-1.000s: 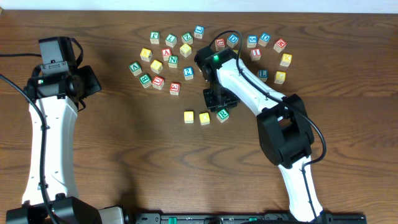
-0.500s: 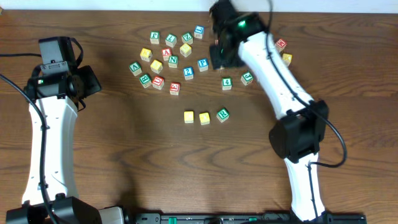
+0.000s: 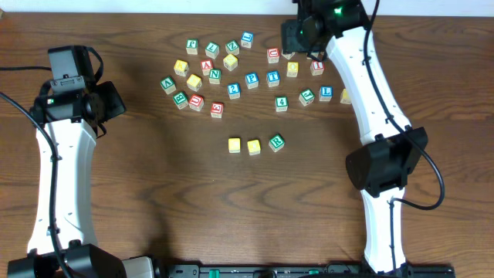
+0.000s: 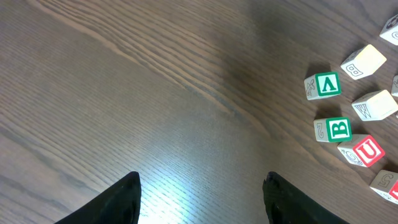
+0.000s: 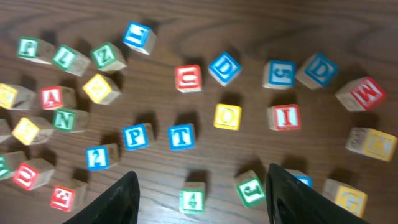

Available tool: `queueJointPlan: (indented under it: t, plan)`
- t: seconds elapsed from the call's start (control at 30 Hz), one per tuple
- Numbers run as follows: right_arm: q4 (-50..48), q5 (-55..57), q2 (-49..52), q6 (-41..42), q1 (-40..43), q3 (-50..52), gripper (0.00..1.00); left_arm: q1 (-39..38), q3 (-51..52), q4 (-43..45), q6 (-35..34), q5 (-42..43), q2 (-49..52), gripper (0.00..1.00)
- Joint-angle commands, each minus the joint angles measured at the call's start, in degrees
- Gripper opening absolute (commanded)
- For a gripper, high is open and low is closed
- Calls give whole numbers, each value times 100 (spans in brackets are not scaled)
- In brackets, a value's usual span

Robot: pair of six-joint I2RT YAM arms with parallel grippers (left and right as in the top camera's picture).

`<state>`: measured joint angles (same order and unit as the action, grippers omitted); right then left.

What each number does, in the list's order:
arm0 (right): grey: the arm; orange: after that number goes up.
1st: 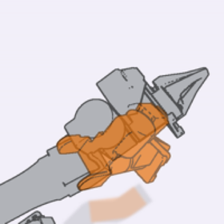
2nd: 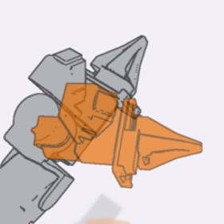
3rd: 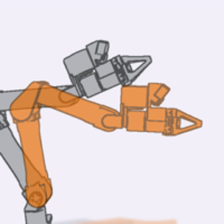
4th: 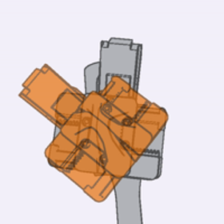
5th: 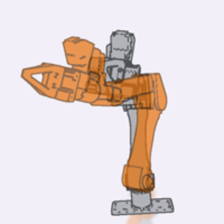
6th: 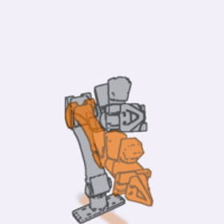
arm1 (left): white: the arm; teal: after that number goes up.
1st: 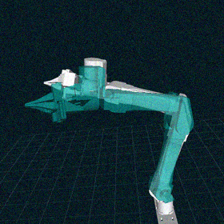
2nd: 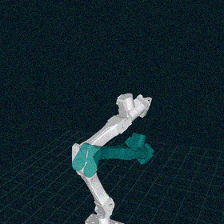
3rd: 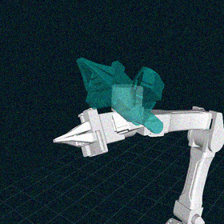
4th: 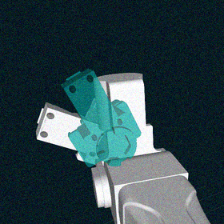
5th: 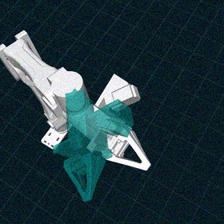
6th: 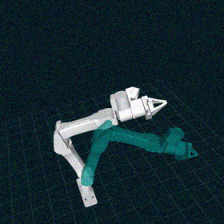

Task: Spell out CORL
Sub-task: 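Raise the right arm and move it over the back right blocks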

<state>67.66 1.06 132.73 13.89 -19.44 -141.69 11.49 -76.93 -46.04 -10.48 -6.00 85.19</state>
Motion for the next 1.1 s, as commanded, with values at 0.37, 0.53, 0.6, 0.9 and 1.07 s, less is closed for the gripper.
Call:
queueJointPlan:
  t: [0.37,0.53,0.6,0.9,1.07]
  plan:
    - [-557,-61,267,87,-774,55,62,7,-92,4,-31,-68,55,62]
    - [-601,-63,267,175,-955,55,62,7,-92,4,-31,-68,55,62]
    - [-640,-61,267,262,-1036,55,62,7,-92,4,-31,-68,55,62]
    - [-435,-61,267,304,-1095,55,65,9,-92,4,-31,-68,55,62]
    - [188,4,267,302,-688,55,66,7,-92,4,-31,-68,55,62]
